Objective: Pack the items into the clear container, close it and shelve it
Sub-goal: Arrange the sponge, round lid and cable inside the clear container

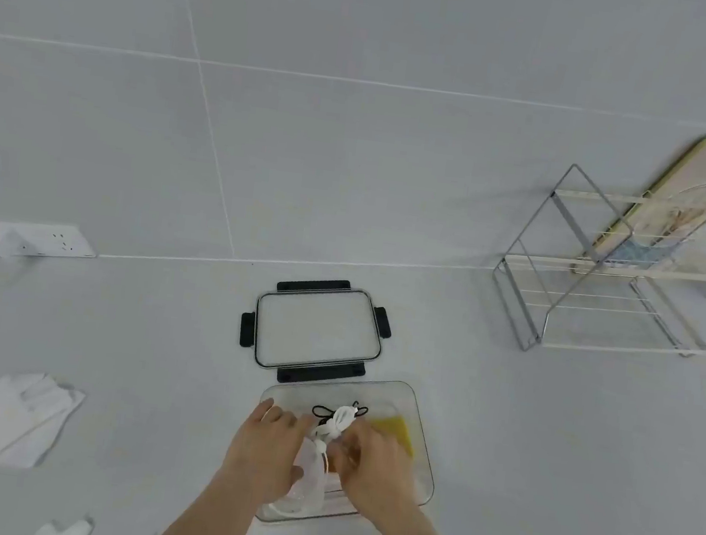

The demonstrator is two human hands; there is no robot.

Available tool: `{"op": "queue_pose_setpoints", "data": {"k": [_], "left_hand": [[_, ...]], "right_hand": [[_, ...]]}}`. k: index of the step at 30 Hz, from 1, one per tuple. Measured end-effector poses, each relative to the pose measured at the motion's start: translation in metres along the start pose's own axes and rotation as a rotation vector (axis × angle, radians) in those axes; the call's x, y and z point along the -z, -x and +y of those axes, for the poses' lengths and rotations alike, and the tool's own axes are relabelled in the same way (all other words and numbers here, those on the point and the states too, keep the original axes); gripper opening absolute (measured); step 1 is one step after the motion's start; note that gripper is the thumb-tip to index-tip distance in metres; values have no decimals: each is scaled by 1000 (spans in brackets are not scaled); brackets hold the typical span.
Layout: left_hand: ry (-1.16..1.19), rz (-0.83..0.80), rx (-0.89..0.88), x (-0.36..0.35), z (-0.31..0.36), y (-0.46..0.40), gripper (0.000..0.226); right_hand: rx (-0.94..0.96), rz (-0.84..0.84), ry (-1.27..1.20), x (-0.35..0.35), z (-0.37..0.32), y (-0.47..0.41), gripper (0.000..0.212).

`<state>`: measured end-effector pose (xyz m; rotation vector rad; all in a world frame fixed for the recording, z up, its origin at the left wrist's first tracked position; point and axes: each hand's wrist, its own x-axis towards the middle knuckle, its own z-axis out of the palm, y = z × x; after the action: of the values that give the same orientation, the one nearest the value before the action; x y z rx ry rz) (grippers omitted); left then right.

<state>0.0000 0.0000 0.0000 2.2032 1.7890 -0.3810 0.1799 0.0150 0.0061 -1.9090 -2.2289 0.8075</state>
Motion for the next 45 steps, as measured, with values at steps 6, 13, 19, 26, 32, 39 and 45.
{"op": "queue_pose_setpoints", "data": {"k": [6,13,19,26,32,39,45], "left_hand": [[-91,8,9,9,-9,-2,51],[64,-70,-11,24,-14,-4,53],[433,-116,14,40,-18,-6,42],[862,14,68,59,-28,-3,28],[1316,240,255,68,-50,14,23],[1528,393,455,61,-81,34,30],[1546,394,476,56,-78,33,31]], "right_hand": [[56,56,-15,6,-21,-5,10],[73,5,293,16,0,-14,58],[81,-154,494,21,14,-16,78],[136,64,380,46,8,-8,64],[324,250,183,46,-30,-10,71],[416,-3,189,4,-54,-18,72],[374,-60,199,-26,-60,-20,55]]}}
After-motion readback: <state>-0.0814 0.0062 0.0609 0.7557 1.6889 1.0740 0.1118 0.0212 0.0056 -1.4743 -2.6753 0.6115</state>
